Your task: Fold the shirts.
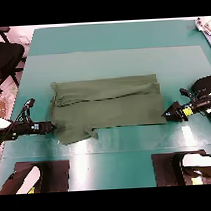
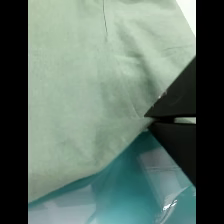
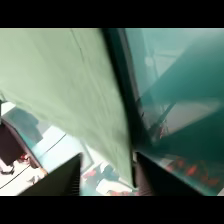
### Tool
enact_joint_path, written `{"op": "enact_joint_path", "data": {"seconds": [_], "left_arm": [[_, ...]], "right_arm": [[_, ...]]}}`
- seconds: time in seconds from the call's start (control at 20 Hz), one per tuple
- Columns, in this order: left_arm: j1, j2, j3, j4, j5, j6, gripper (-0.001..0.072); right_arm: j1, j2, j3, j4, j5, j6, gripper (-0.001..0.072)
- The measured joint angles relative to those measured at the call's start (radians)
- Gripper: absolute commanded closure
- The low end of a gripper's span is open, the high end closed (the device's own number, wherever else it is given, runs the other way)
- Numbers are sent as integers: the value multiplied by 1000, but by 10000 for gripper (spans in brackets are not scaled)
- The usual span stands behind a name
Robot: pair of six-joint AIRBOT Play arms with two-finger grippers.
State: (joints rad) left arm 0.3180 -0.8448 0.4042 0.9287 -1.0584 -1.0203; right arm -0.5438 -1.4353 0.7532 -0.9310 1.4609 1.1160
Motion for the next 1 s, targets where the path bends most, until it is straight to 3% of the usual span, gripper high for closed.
{"op": "enact_joint_path", "data": {"seconds": [0.1,0.45,1.0], "left_arm": [[0,0,0,-6,0,0,677],[0,0,33,-66,-25,16,679],[0,21,324,-195,-90,34,678]], "right_arm": [[0,-1,0,8,-10,-6,687],[0,15,0,128,45,-76,689],[0,284,71,349,24,-127,689]]}}
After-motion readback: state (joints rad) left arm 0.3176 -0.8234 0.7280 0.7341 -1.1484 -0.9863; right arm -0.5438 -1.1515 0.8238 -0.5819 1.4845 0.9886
